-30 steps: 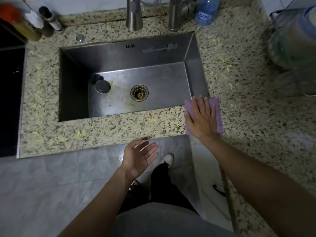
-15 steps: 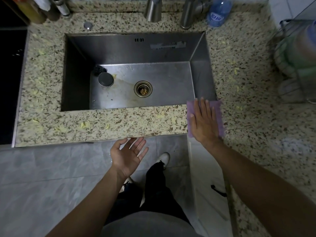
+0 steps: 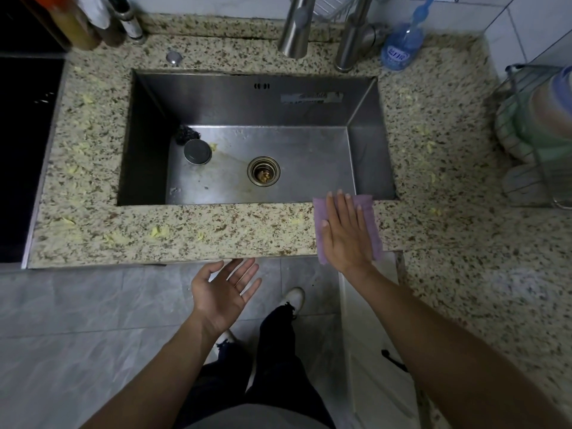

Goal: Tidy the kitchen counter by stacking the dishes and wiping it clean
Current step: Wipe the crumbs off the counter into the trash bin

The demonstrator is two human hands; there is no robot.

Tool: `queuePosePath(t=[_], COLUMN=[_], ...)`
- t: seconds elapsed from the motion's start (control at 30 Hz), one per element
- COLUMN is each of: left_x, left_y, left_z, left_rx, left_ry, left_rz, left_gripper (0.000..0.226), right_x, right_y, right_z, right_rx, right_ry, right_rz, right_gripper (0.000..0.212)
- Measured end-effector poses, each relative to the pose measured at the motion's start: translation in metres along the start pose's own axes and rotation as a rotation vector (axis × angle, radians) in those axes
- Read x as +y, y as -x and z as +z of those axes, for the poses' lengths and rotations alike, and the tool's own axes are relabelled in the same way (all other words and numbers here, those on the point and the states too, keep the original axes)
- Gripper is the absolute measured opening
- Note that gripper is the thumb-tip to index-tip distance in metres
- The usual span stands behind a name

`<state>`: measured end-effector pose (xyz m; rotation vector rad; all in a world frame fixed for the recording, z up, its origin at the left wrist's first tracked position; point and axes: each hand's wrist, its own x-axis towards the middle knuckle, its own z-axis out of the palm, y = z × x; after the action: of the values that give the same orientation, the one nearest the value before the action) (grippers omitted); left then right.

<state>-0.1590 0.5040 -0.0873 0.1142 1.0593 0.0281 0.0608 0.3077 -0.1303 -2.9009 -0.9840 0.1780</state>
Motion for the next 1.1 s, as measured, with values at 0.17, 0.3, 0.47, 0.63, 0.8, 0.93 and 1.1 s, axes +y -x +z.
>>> queuePosePath(t=[0.17,0.3,0.47,0.63,0.8,0.93,1.1], left_x=[0.003,0.005,0.01,0.017,0.025,0.03,0.038], left_y=[0.003,0.004,0.005,0.005,0.005,0.006,0.008], left_z=[-0.006,-0.012,-0.018,-0.024,-0.032,-0.036,-0.044], left_rx=[-0.004,-0.01,-0.015,-0.024,-0.033,-0.027,-0.018], left_ry=[0.013,0.025,0.05,0.061,0.072,0.069,0.096], left_rz=[0.012,0.031,0.043,0.047,0.054,0.066,0.085], left_gripper=[0.06,0.06,0.06,0.052,0.046,0.044,0.047], right_x=[-0.021,-0.037,-0.055,-0.071,-0.088,-0.101,-0.119], right_y=[-0.002,-0.004,-0.007,-0.007,-0.009,-0.009,-0.01], right_z=[-0.001,0.0,0.001,0.001,0.003,0.002,0.003], right_rx=[-0.041,-0.058,-0.08,-0.072,-0.072,-0.074,-0.066], right_ry=[0.033,0.045,0.073,0.06,0.053,0.051,0.053], right_rz=[-0.021,-0.021,-0.021,-0.018,-0.02,-0.012,-0.012], right_gripper=[0.068,0.074,0.074,0.076,0.076,0.076,0.075])
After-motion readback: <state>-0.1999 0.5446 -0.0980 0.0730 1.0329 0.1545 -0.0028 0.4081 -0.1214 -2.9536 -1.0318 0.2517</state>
